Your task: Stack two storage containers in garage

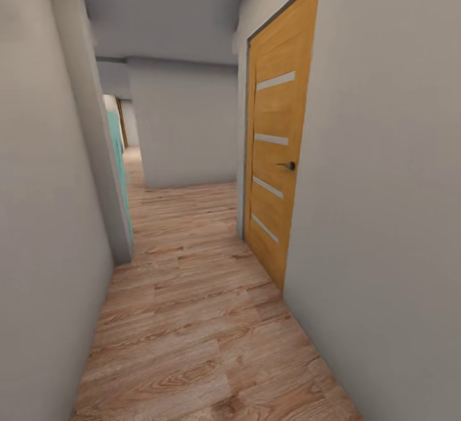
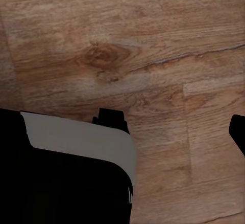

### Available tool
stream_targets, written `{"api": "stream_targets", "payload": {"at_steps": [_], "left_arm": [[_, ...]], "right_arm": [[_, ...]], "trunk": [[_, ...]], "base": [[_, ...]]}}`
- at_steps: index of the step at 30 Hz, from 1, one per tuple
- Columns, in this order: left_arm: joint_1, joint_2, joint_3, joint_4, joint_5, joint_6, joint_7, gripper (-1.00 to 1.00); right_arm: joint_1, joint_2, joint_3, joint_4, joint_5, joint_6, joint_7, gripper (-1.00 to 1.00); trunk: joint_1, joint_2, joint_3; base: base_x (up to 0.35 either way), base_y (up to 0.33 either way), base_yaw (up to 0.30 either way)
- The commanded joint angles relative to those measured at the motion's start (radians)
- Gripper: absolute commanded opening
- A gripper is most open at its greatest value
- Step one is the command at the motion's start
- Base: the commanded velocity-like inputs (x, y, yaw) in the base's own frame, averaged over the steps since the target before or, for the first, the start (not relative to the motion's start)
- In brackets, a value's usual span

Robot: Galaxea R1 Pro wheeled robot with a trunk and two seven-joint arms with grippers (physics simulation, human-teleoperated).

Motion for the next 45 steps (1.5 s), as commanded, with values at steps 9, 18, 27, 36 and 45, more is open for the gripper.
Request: {"api": "stream_targets", "payload": {"at_steps": [9, 18, 27, 36, 45], "left_arm": [[-0.001, 0.000, -0.006, 0.001, 0.008, -0.003, 0.003, 1.00], [-0.001, 0.000, -0.006, 0.001, 0.008, -0.003, 0.003, 1.00], [-0.001, 0.000, -0.006, 0.001, 0.008, -0.003, 0.003, 1.00], [-0.001, 0.000, -0.006, 0.001, 0.008, -0.003, 0.003, 1.00], [-0.001, -0.012, 0.004, 0.003, 0.016, -0.001, 0.003, 1.00]], "right_arm": [[-0.001, 0.000, 0.009, 0.003, -0.010, -0.007, -0.002, 1.00], [-0.001, 0.000, 0.009, 0.003, -0.010, -0.007, -0.002, 1.00], [-0.001, -0.005, 0.007, 0.003, -0.014, -0.007, -0.001, 1.00], [-0.001, -0.004, 0.006, 0.003, -0.013, -0.009, 0.006, 1.00], [-0.001, -0.007, 0.004, 0.003, -0.017, -0.009, 0.006, 1.00]], "trunk": [[0.000, -0.001, -0.001], [0.000, -0.001, -0.001], [0.000, -0.001, -0.001], [0.000, -0.001, -0.001], [0.000, -0.001, -0.001]], "base": [[0.000, 0.000, 0.277], [0.000, 0.000, 0.277], [0.000, 0.000, 0.256], [0.000, 0.000, 0.030], [0.000, 0.000, 0.001]]}}
